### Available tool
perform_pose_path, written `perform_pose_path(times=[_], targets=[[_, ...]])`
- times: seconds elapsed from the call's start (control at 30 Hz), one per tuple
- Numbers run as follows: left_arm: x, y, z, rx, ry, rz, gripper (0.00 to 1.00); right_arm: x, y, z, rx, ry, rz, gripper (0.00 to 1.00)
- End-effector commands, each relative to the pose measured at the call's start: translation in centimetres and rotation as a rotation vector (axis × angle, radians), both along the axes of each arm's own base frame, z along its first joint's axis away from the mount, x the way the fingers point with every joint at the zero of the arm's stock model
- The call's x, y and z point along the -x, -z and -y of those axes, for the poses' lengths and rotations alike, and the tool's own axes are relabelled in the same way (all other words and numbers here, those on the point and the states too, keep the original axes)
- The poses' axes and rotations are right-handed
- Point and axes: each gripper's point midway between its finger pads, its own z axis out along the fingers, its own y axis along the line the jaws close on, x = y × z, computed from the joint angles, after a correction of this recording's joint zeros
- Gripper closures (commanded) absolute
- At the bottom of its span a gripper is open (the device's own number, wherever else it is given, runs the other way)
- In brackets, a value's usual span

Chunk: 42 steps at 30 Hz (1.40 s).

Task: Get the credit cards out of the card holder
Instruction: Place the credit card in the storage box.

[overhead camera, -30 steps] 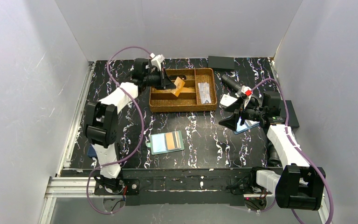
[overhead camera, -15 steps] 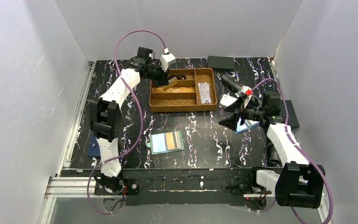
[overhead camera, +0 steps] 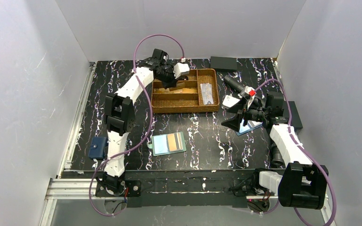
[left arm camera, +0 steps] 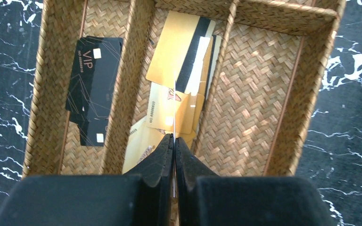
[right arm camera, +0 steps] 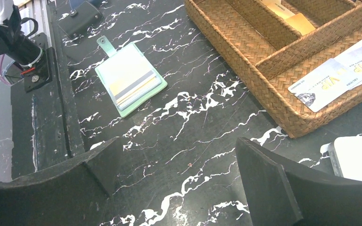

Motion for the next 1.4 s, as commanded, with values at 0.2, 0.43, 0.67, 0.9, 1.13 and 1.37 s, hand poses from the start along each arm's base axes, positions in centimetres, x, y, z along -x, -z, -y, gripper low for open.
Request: perform_pose_path(times=[0.2, 0.43, 0.67, 0.9, 1.13, 1.37], targets=[[-0.7, 0.1, 0.7, -0.013, 0.092, 0.030, 1.00, -0.1, -0.8, 0.0, -0.027, -0.018, 0.024, 0.02], [-0.8, 1.5, 0.7, -0.028, 0.094, 0.008, 0.97, -0.1, -0.8, 0.1, -0.030, -0.015, 0.024, 0.02], [-3.3, 1.2, 0.1, -0.096, -0.050, 0.087, 0.82, -0.1, -0.9, 0.2, -0.039, -0.015, 0.023, 0.02], [-6.1, -4.8, -0.9, -0.032, -0.277, 0.273, 0.68, 0.0, -1.1, 0.3, -0.048, -0.016, 0.028, 0.02], [-3.1, -13.0, -2.6, 0.238, -0.562, 0.299, 0.44, 0.1, -1.3, 0.4, -0.046, -0.011, 0.042, 0.02], [6.5, -13.3, -4.8, 0.682, -0.824, -0.077, 0.19, 0.0, -1.1, 0.6, -0.030, -0.003, 0.051, 0.02]])
